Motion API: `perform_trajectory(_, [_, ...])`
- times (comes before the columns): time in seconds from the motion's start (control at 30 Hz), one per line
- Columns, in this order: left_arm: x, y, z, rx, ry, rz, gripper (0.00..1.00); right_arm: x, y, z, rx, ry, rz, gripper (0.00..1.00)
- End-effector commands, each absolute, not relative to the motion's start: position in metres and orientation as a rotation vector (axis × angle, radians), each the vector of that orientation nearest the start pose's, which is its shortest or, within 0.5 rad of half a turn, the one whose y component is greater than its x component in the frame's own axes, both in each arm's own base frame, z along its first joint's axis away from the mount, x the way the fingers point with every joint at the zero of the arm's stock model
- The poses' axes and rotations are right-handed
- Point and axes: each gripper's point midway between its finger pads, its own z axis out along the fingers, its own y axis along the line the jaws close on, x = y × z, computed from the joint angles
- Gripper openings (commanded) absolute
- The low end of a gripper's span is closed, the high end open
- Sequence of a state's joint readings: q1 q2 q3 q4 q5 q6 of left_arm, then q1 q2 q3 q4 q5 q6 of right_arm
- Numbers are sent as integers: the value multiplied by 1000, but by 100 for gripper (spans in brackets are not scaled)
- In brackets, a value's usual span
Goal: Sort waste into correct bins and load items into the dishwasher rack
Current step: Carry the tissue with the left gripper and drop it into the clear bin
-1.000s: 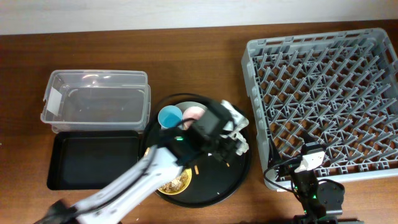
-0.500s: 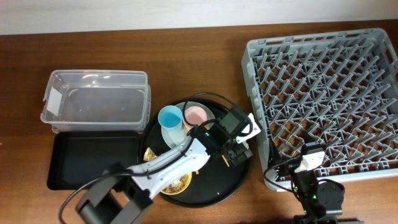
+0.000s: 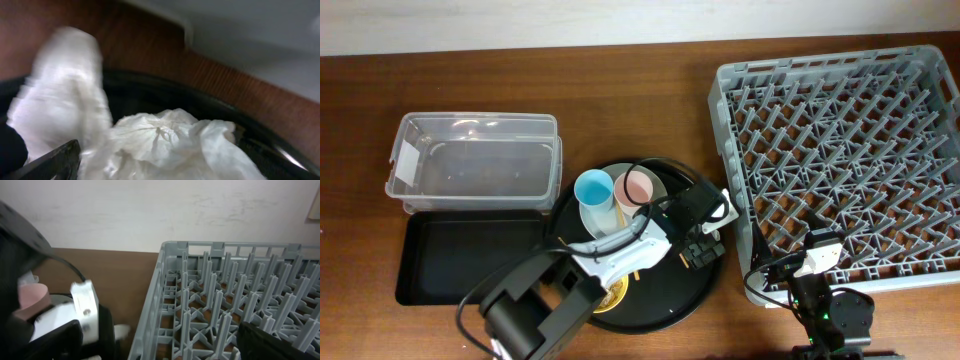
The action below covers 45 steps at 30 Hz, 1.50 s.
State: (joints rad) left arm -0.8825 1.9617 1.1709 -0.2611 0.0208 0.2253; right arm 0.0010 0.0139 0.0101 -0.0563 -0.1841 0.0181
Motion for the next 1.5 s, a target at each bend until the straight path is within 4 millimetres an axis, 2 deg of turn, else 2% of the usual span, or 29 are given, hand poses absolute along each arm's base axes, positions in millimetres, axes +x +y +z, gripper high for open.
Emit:
perform_trajectory(0.0, [288,-354,-2,1426,2259,-231,90,244,32,159,-129,1632,163,99])
perform_trajectory(0.1, [293,-349,-3,1414,2263,-183,74,244,32,159,-129,1632,163,99])
perform_trajectory(0.3, [295,-350,0,1408,2256,-176,30,244,32,159,-129,1632,163,99])
perform_trajectory(0.37, [299,-350,2,1397,2251,-156,25,244,32,159,-129,1632,163,98])
perform_trajectory(0.47, [307,-349,12,1366,2231,-111,9,244,32,159,-129,1632,163,98])
perform_trajectory(0.5, [311,-349,20,1350,2217,-101,2,244,32,159,-129,1632,163,99])
perform_trajectory(0.6, [316,-356,48,1311,2167,-128,0,244,32,159,-129,1632,163,99])
perform_trajectory(0.77, [319,-359,121,1167,2079,-211,0,244,32,159,-129,1632,163,99])
perform_trajectory(0.9, [318,-349,185,1081,1977,-231,0,244,32,159,-129,1632,163,99])
perform_trajectory(1.0, [325,-324,218,974,1956,-173,0,244,32,159,-129,1632,163,99])
perform_trajectory(1.1, [344,-281,240,828,1977,-54,0,244,32,159,-129,1632,163,98])
perform_trajectory(1.13, [354,-259,244,737,2004,-6,0,244,32,159,-129,1632,163,99])
perform_trajectory(1.2, [373,-216,245,571,2065,71,0,244,32,159,-129,1632,163,99])
perform_trajectory(1.27, [390,-170,237,395,2144,113,0,244,32,159,-129,1632,163,99])
perform_trajectory(1.47, [413,-54,218,-91,2257,187,0,244,32,159,-129,1632,163,99])
